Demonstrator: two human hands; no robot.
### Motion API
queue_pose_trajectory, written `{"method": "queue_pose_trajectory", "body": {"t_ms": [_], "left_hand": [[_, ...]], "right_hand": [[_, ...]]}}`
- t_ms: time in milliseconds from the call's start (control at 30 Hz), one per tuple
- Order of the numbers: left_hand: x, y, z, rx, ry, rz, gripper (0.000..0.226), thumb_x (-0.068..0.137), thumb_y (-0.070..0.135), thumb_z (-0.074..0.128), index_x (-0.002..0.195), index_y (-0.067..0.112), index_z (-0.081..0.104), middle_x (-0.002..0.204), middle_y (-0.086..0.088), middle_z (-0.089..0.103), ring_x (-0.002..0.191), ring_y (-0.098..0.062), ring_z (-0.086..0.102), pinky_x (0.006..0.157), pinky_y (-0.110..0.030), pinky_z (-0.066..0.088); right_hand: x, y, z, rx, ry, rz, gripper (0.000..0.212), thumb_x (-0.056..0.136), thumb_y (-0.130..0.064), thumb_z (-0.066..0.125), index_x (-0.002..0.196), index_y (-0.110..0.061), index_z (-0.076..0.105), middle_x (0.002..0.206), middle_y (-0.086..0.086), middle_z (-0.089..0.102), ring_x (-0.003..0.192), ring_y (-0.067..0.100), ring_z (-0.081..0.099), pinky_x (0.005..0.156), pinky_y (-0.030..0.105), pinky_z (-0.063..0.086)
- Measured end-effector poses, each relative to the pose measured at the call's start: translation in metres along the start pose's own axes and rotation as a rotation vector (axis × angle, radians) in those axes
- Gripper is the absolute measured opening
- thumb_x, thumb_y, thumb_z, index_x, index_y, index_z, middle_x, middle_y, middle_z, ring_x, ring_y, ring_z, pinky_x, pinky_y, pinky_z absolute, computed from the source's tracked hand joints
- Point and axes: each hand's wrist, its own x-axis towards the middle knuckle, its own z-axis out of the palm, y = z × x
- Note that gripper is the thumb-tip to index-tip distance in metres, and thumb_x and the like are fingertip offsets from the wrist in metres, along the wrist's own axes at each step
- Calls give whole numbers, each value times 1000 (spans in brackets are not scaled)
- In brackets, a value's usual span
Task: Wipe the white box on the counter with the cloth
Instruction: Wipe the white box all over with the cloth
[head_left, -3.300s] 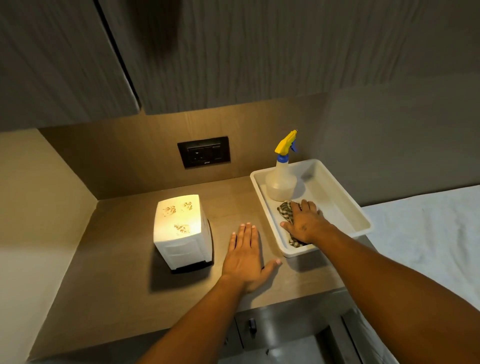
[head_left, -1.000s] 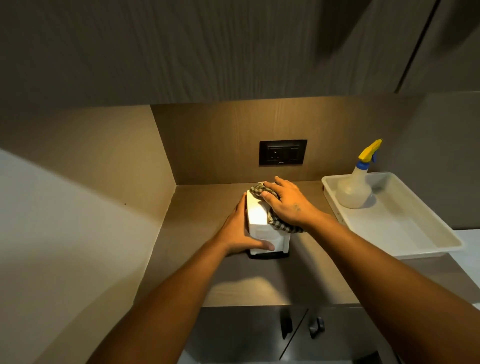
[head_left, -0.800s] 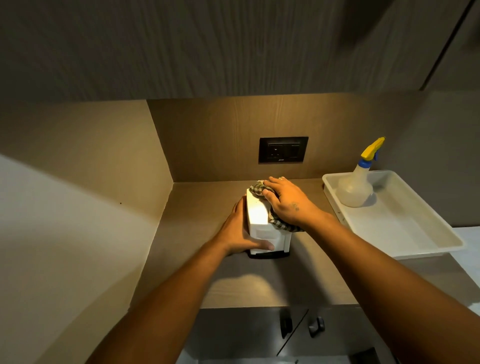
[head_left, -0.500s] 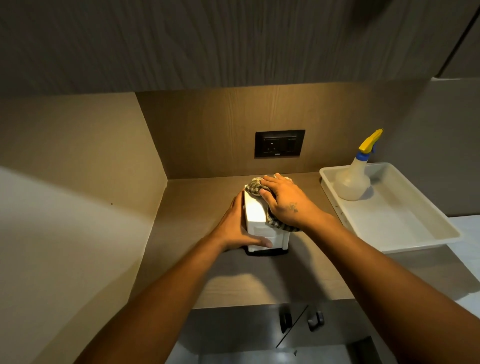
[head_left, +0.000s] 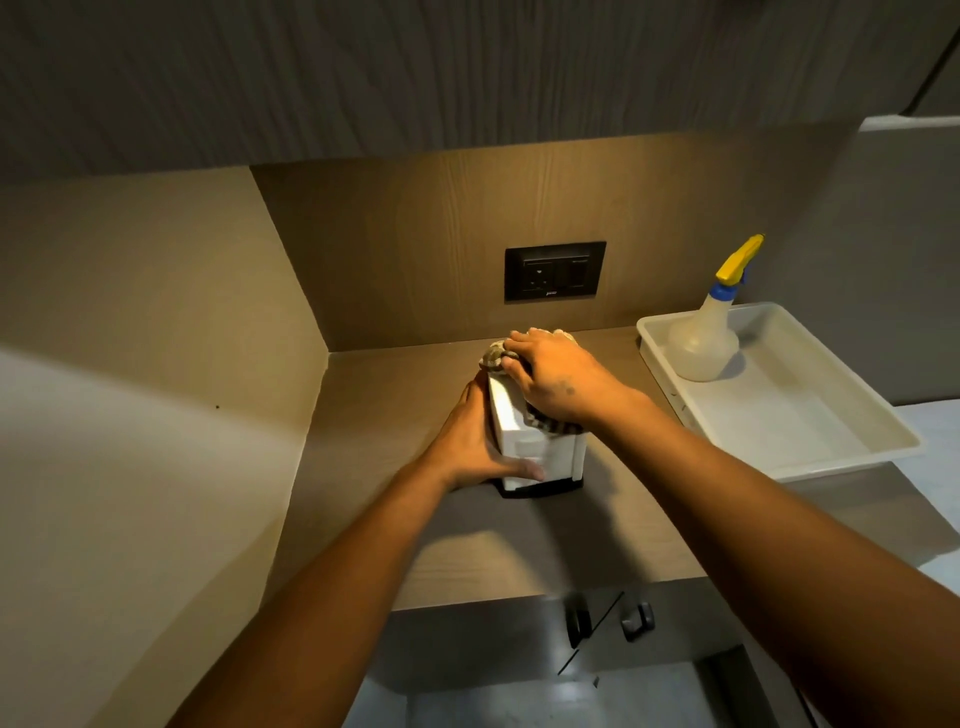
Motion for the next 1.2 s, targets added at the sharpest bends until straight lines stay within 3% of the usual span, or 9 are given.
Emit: {"method": "queue_pose_trajectory", "body": {"t_ms": [67, 133, 267, 400, 500, 700, 933, 1067, 1200], "left_hand": [[-1, 0, 1, 11, 11, 12, 132, 47, 58, 103, 152, 26, 31, 145, 7, 46, 131, -10, 48, 110, -34, 47], [-2, -1, 4, 13, 28, 16, 124, 47, 55, 104, 147, 28, 35, 142, 9, 47, 130, -7, 49, 111, -32, 47], [-1, -3, 5, -20, 39, -5, 141, 42, 59, 103, 157, 28, 28, 156, 6, 41, 142, -13, 43, 118, -36, 41], [-2, -2, 5, 11, 31, -21, 144, 43, 64, 101, 158, 27, 23, 154, 3, 40, 141, -16, 42, 115, -40, 44], [-2, -3, 6, 48, 44, -20, 139, 42, 68, 99, 154, 26, 29, 146, 3, 46, 134, -18, 49, 110, -41, 48], [-3, 0, 9, -19, 44, 16, 122, 47, 51, 104, 148, 25, 40, 140, 9, 50, 127, -2, 50, 111, -28, 45], [-1, -2, 8, 12, 60, -44, 139, 40, 69, 100, 153, 27, 31, 146, 6, 46, 134, -15, 48, 111, -44, 49], [-2, 2, 11, 12, 53, -22, 127, 45, 63, 99, 146, 15, 39, 139, 5, 53, 124, -11, 54, 107, -29, 47], [1, 0, 15, -33, 60, 25, 117, 49, 58, 97, 144, 10, 49, 141, 2, 57, 124, -6, 55, 111, -35, 46]], "right_hand": [[-9, -5, 1, -22, 8, -54, 37, 103, -34, 40, 130, -14, 58, 131, 9, 60, 118, 25, 51, 104, 42, 36], [-26, -5, 4, -27, 22, -96, 40, 103, -33, 42, 136, -14, 53, 141, 9, 54, 129, 25, 45, 109, 39, 31], [-37, 10, 4, -24, 34, -48, 47, 103, -36, 41, 146, -16, 44, 155, 8, 41, 146, 25, 31, 119, 38, 18], [-3, 4, -4, -1, 18, 67, 39, 104, -34, 41, 131, -13, 58, 135, 12, 59, 127, 29, 49, 108, 44, 35], [3, -9, 1, -48, 4, 23, 36, 103, -35, 40, 124, -14, 60, 124, 8, 62, 116, 27, 53, 103, 45, 38], [-39, -4, 8, -21, 41, -85, 47, 104, -34, 40, 147, -15, 42, 156, 9, 39, 147, 26, 27, 120, 35, 13], [7, 1, -1, -38, 21, 26, 34, 102, -33, 40, 118, -14, 64, 116, 7, 65, 113, 28, 54, 102, 46, 39], [-15, -22, 11, -43, 34, -67, 40, 102, -29, 43, 134, -10, 56, 143, 12, 54, 135, 31, 42, 114, 44, 27], [-45, -10, 16, -49, 71, -112, 47, 103, -30, 44, 144, -10, 47, 154, 12, 42, 146, 29, 30, 121, 37, 12]]}}
